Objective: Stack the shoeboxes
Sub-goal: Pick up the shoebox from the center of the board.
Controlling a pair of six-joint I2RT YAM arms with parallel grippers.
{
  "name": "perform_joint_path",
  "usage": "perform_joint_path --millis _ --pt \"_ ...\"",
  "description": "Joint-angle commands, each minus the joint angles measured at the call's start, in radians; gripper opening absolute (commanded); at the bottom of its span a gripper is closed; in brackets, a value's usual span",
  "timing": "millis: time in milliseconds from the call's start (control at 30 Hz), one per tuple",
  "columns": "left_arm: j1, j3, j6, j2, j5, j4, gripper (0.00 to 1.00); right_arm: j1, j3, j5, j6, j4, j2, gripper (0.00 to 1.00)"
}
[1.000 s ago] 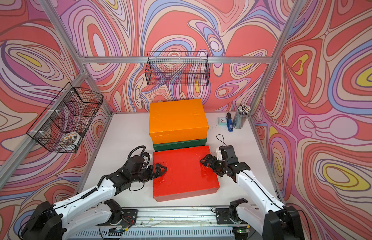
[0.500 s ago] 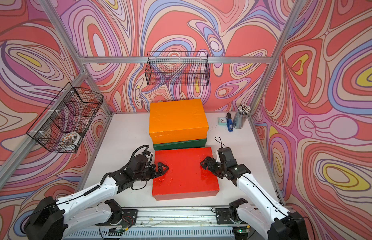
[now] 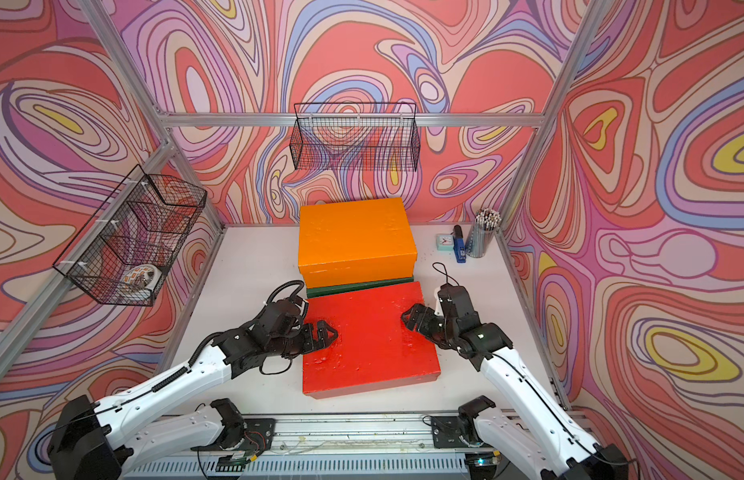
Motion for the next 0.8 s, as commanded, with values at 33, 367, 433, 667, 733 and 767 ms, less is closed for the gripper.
perform_joint_path --millis 33,367,433,667,733,767 --pt "-0.075 0.12 0.03 -0.009 0.084 0.028 0.96 0.041 0.078 -0.175 0.021 0.049 -0.015 0.88" --pt "-0.146 0.328 0.064 0.008 0.041 -0.111 0.96 0.046 0.234 -0.179 0.007 -0.067 -0.041 0.87" --pt "-0.156 0.38 0.075 0.018 0.041 -0.136 0.97 0.046 0.286 -0.178 0.004 -0.093 -0.044 0.87" --pt "-0.185 0.598 0.125 0.056 0.037 -0.22 0.97 0.047 0.479 -0.175 -0.008 -0.158 -0.009 0.87" --pt "-0.187 0.648 0.134 0.064 0.035 -0.227 0.97 0.045 0.538 -0.175 -0.008 -0.168 0.011 0.87" --pt "-0.187 0.676 0.137 0.069 0.031 -0.237 0.97 0.046 0.57 -0.176 -0.01 -0.172 0.025 0.87"
